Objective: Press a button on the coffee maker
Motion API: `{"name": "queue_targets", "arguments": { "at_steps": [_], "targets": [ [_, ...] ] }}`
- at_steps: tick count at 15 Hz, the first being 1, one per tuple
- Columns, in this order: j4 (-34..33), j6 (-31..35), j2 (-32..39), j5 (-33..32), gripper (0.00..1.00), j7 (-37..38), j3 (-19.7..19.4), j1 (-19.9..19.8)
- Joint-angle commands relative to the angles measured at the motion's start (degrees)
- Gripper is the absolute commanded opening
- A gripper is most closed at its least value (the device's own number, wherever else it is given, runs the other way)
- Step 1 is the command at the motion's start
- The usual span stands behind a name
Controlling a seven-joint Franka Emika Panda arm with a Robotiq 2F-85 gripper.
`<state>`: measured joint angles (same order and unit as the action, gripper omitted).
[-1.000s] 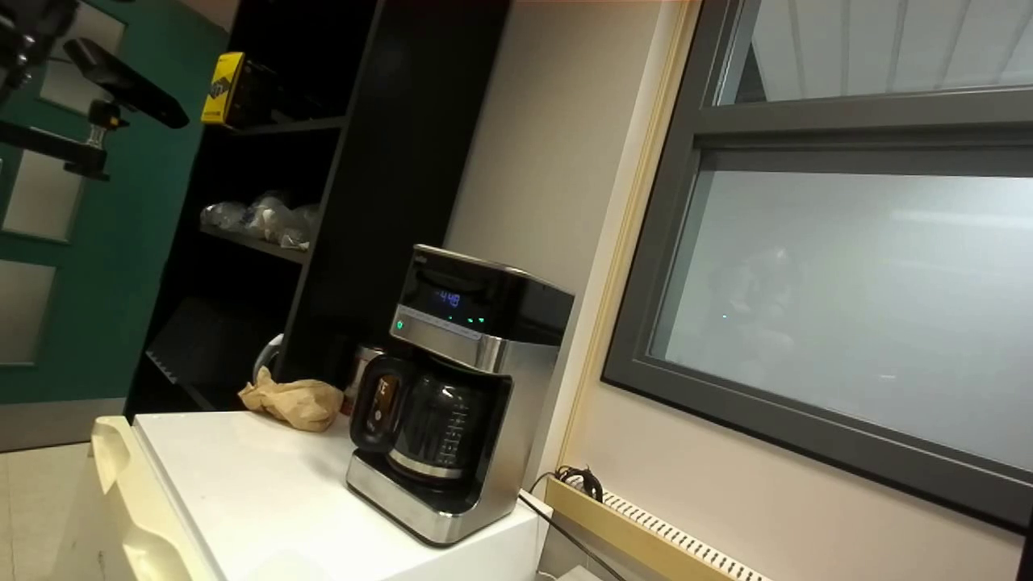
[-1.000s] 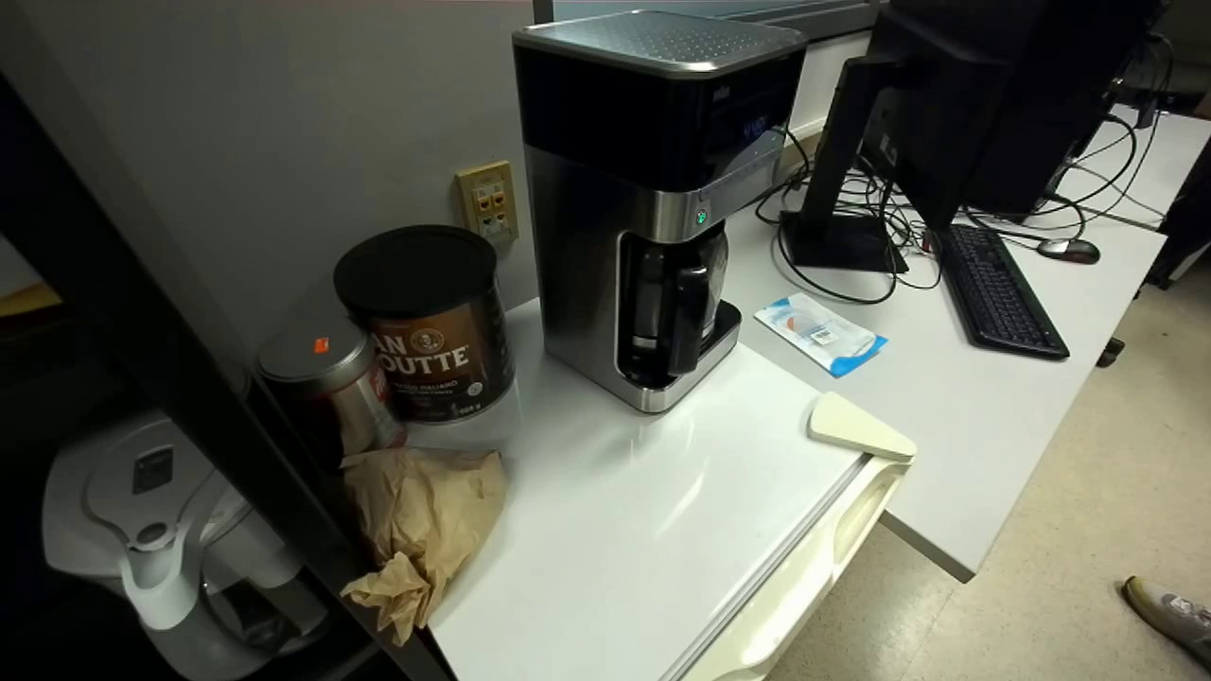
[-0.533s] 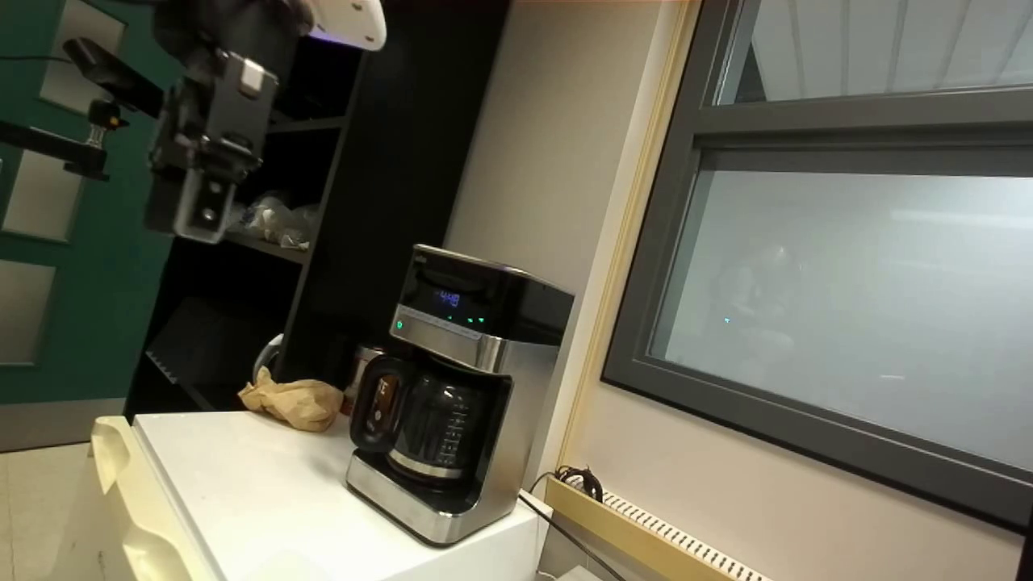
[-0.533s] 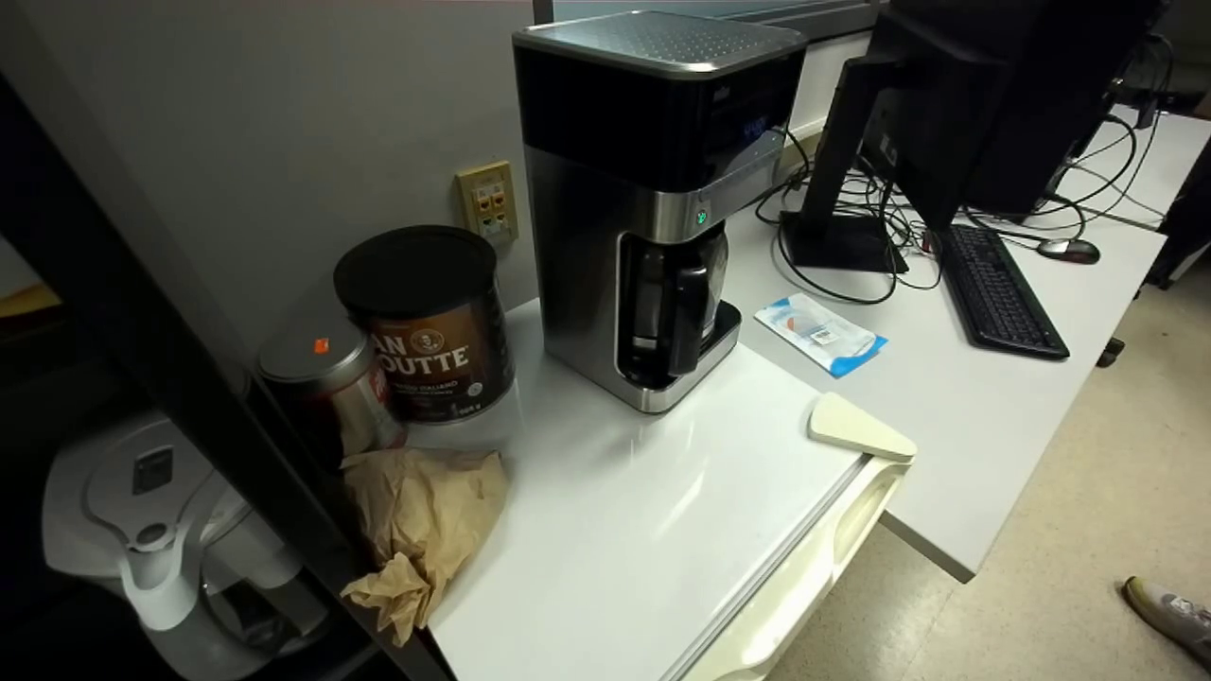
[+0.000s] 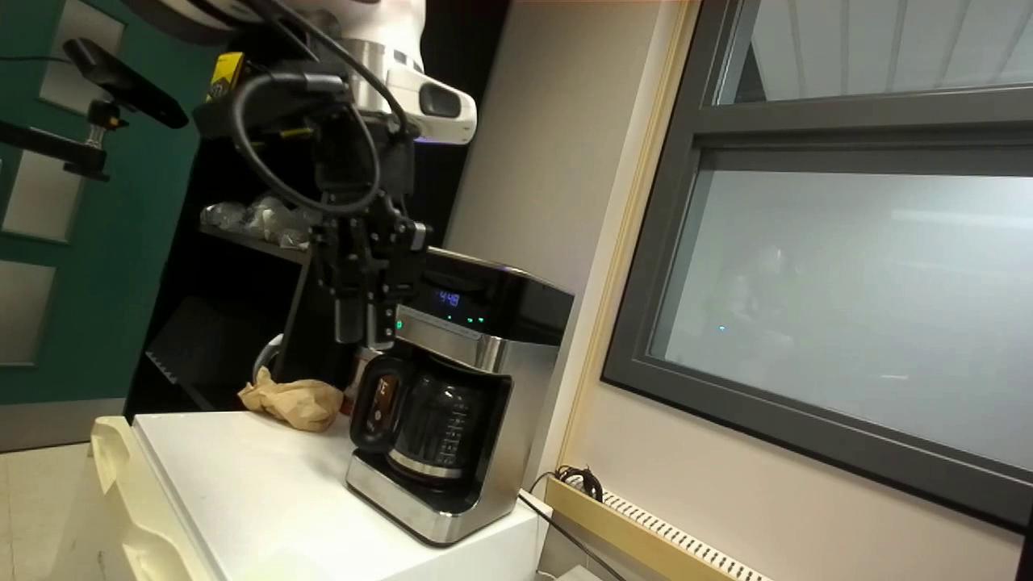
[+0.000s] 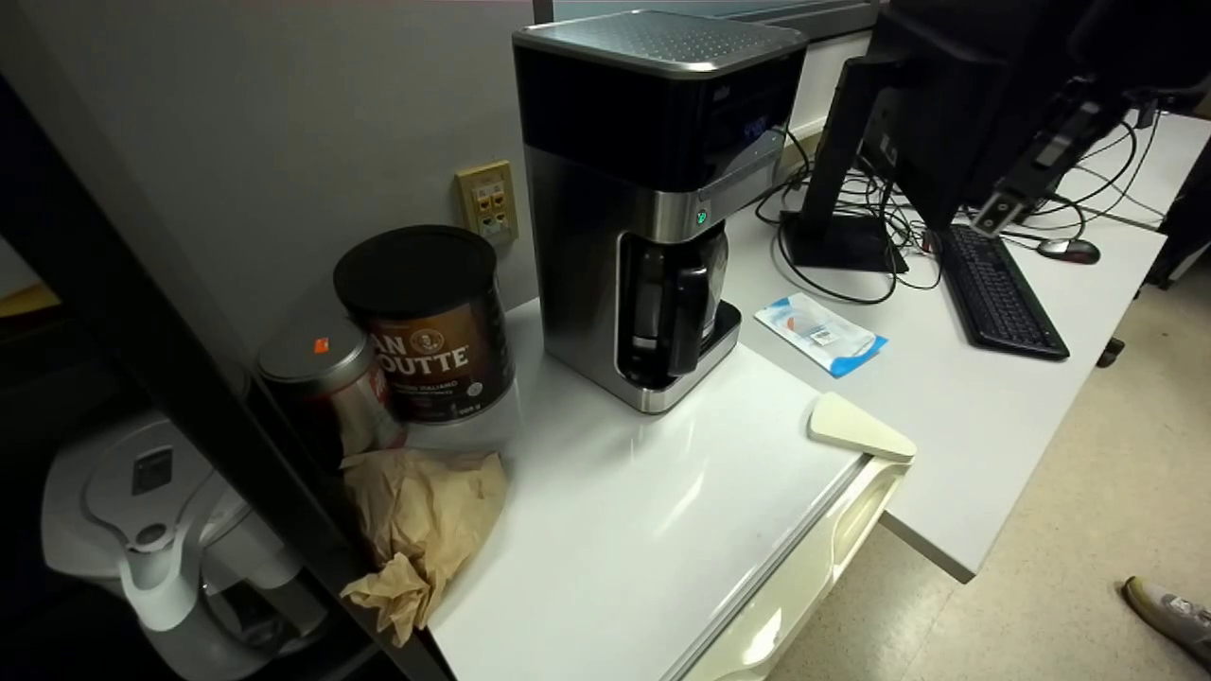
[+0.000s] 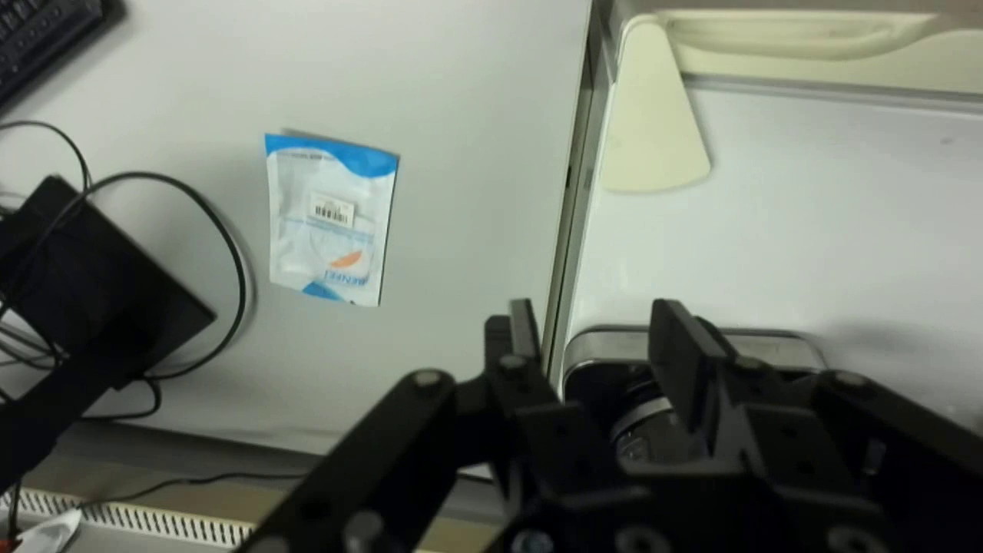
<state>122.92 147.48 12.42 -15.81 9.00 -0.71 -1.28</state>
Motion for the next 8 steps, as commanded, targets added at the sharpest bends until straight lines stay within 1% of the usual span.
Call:
{"name": "queue_targets", "arguments": {
  "at_steps": [1,3,7,8],
  "targets": [
    [-5.86,7.98,6.61,-3.27,0.13,0.1,-2.3,1.86],
    [-7.41,13.91,8.94,-3.51,0.01,-0.2,-3.22,2.49],
    [-9.47,24.16,12.66,-1.44,0.0,-1.84,-4.23,3.39],
    [-10.16,25.6,13.52,-2.94,0.0,-0.52,-2.98,2.14]
  ]
}}
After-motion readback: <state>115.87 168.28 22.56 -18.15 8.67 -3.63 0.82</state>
